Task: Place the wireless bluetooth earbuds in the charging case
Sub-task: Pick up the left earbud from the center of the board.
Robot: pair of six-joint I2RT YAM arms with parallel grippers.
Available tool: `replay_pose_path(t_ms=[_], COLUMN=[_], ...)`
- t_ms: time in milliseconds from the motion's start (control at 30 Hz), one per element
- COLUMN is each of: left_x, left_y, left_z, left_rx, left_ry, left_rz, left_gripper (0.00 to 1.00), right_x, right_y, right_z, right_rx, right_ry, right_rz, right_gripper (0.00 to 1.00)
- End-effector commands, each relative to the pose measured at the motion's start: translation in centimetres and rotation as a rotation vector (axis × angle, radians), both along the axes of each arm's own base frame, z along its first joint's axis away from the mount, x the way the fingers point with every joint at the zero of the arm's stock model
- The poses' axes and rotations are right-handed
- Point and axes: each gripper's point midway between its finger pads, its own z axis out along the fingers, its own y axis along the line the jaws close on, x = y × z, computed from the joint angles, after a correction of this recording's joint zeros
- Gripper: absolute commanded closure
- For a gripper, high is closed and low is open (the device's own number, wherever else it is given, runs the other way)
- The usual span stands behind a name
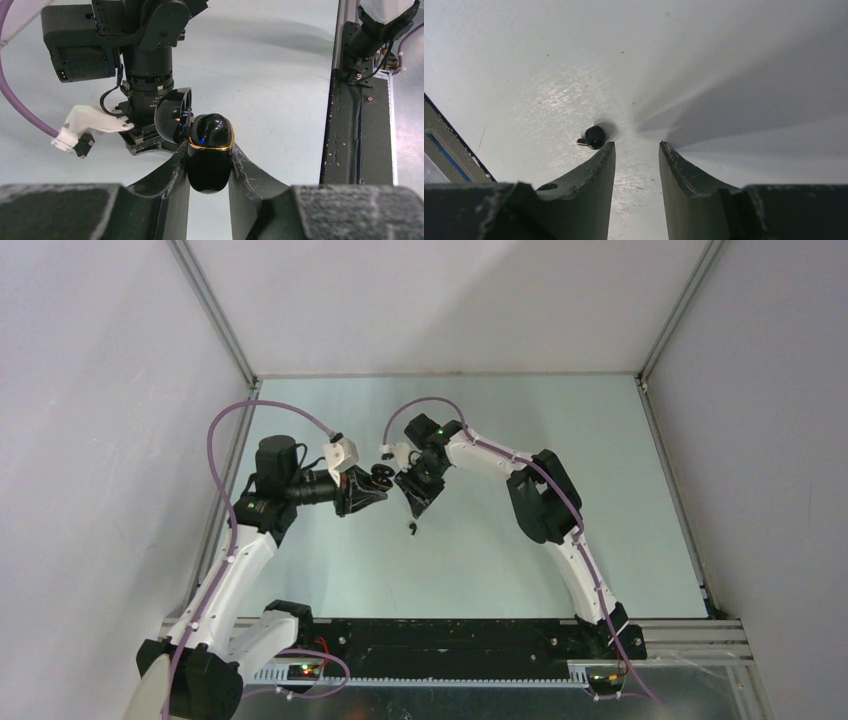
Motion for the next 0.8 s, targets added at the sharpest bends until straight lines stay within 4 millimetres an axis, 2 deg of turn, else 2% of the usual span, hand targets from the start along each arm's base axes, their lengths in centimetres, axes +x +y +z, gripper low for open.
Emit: replay_pose_path(t_ms=[0,167,300,567,767], left_x=[-0.3,-0.3,-0.4,-0.4,-0.4], left_y=[-0.1,0.0,0.0,0.0,0.0], left_z=[0.9,0.8,0.9,0.8,0.8], left_rx=[-0.02,-0.019,-0.02,-0.019,-0.019], left_ry=[-0.034,-0.037,-0.036,-0.04,-0.039], left_rz=[-0.018,-0.018,-0.019,-0.022,-0.022], left_gripper=[1.0,1.0,1.0,1.0,1.0], right_x=[-1.5,-2.6,-3.1,-3.5,-4.1], right_y=[1.2,2.1,2.5,1.3,1.5], right_z=[0.6,1.2,0.5,-0.4,-0.5], right_rx=[0.041,0.087,0.083,0.013,0.019], right_ry=[0.042,0.126,0.151,0.1,0.104], right_rz=[0.077,0.069,0.067,0.115,0.131], right_gripper=[0.57,0.57,0.57,0.59,0.59])
